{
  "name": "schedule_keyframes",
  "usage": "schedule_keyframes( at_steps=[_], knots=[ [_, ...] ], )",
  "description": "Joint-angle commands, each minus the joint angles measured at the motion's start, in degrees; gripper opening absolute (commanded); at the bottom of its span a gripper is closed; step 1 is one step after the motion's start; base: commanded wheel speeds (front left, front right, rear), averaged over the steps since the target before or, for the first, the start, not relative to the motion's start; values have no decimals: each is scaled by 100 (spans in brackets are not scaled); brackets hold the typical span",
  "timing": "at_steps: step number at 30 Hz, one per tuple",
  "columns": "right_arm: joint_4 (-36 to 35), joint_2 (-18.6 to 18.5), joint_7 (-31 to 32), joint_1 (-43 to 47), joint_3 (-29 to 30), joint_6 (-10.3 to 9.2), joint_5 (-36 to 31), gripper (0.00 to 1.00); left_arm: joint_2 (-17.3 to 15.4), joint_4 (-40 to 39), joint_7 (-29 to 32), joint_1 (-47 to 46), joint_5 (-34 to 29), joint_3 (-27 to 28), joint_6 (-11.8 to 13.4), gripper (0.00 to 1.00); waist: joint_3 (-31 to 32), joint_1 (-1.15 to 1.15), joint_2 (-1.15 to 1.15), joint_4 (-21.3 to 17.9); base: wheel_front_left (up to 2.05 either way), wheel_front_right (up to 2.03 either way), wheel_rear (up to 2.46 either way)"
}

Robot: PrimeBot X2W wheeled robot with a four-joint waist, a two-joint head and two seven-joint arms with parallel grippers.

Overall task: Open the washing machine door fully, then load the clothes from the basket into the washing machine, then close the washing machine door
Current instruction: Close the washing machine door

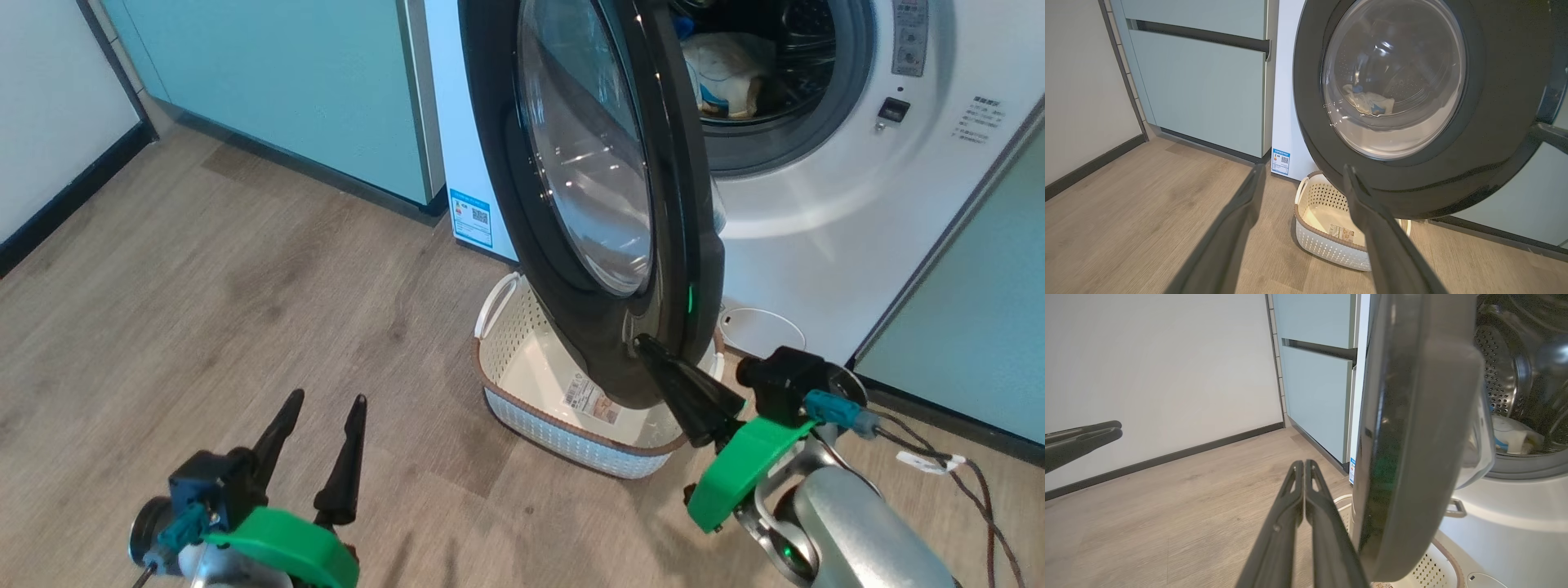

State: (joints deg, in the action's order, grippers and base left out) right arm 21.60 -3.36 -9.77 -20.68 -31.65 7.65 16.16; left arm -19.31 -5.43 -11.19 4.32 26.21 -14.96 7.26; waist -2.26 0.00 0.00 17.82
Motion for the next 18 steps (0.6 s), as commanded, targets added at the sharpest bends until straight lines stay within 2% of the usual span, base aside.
schedule_keyframes(
  at_steps=[1,18],
  knots=[
    [-145,48,-78,-317,-2,-16,67,0,-110,-181,-47,-315,32,216,36,100,2,0,0,2,0,0,0],
    [213,48,-202,-516,237,-16,-7,0,-151,-272,-56,-323,36,163,73,100,-65,0,0,-20,0,0,0]
  ],
)
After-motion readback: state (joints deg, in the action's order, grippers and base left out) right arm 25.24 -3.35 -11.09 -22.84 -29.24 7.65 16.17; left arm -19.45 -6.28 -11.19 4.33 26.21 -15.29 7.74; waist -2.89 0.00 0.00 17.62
